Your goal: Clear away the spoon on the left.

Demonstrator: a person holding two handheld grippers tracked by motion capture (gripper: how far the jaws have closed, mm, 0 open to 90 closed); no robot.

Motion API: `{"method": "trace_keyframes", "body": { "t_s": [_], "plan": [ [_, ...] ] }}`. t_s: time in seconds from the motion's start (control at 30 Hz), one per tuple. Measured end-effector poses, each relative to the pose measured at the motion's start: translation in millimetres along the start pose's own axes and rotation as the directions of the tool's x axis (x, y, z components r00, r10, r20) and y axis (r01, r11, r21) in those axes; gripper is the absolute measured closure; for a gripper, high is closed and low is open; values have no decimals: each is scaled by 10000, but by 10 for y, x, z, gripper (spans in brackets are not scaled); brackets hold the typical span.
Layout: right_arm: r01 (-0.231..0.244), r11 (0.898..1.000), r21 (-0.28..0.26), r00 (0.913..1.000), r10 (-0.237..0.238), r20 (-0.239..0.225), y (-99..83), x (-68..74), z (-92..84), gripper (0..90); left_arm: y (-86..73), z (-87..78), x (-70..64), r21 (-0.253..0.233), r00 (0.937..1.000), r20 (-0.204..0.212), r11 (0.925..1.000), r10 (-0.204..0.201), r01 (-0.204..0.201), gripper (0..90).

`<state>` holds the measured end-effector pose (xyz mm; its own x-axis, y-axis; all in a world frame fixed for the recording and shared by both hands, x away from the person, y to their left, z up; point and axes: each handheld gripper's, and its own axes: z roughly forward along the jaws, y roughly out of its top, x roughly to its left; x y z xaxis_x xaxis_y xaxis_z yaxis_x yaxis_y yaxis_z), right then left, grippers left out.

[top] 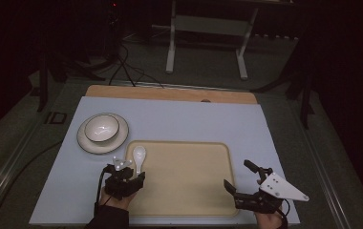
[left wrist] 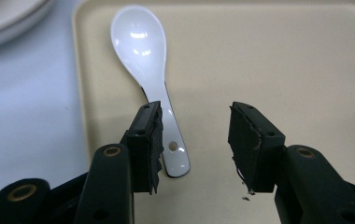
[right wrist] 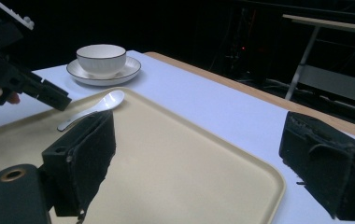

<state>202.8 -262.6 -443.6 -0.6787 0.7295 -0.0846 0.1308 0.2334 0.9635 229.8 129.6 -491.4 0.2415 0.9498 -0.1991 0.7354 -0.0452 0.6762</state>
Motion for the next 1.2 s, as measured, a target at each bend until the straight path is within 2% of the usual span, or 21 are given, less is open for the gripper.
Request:
{"method": "trace_keyframes", "body": {
  "t_s": [0.2, 0.23, 0.27, 0.4, 0.47, 0.53, 0.67, 0.73, 0.8, 0.87, 1.1, 1.17, 1.2],
  "plan": [
    [25, 10000, -2, 10000, -25, 15, 0, 1, -5, 108, 56, -19, 11, 160, 9994, 91, 9993, 331, -333, 465],
    [28, 10000, 4, 10000, -28, 4, -1, 0, -4, 107, 84, -41, 26, 142, 9986, 261, 9988, 458, -462, 465],
    [25, 10000, 15, 10000, -25, 14, -3, -1, -5, 107, 97, -58, 39, 77, 9982, 376, 9989, 468, -472, 405],
    [15, 10000, 19, 10000, -15, 35, -4, -2, -8, 108, 143, -118, 84, -43, 9977, 552, 9992, 405, -403, 338],
    [13, 10000, 22, 10000, -13, 40, -5, -3, -8, 108, 163, -146, 94, -25, 9944, 855, 9981, 618, -618, 253],
    [3, 10000, 23, 10000, -3, 45, -6, -4, -6, 108, 188, -170, 96, -46, 9931, 906, 9972, 743, -742, 192],
    [40, 10000, 19, 10000, -40, 61, -2, 6, -9, 107, 251, -222, 124, -117, 9884, 1147, 9950, 994, -987, 132],
    [38, 10000, 17, 10000, -38, 71, -2, 8, -10, 108, 287, -246, 141, -134, 9853, 1238, 9931, 1176, -1168, 68],
    [32, 10000, 18, 10000, -32, 78, -1, 7, -9, 108, 320, -262, 159, -104, 9823, 1193, 9895, 1445, -1443, 28],
    [13, 10000, 36, 10000, -14, 85, -2, 7, -9, 107, 345, -280, 188, -111, 9807, 1253, 9886, 1501, -1499, 17],
    [22, 10000, 45, 10000, -22, 67, -5, 1, -6, 108, 397, -340, 280, -426, 9778, 988, 9825, 1846, -1811, 6],
    [19, 10000, 47, 10000, -19, 72, -5, 2, -6, 107, 404, -353, 319, -504, 9741, 1082, 9797, 1985, -1941, 6],
    [19, 10000, 37, 10000, -19, 82, -4, 3, -9, 108, 406, -372, 344, -565, 9724, 996, 9769, 2108, -2060, 6]
  ]
}}
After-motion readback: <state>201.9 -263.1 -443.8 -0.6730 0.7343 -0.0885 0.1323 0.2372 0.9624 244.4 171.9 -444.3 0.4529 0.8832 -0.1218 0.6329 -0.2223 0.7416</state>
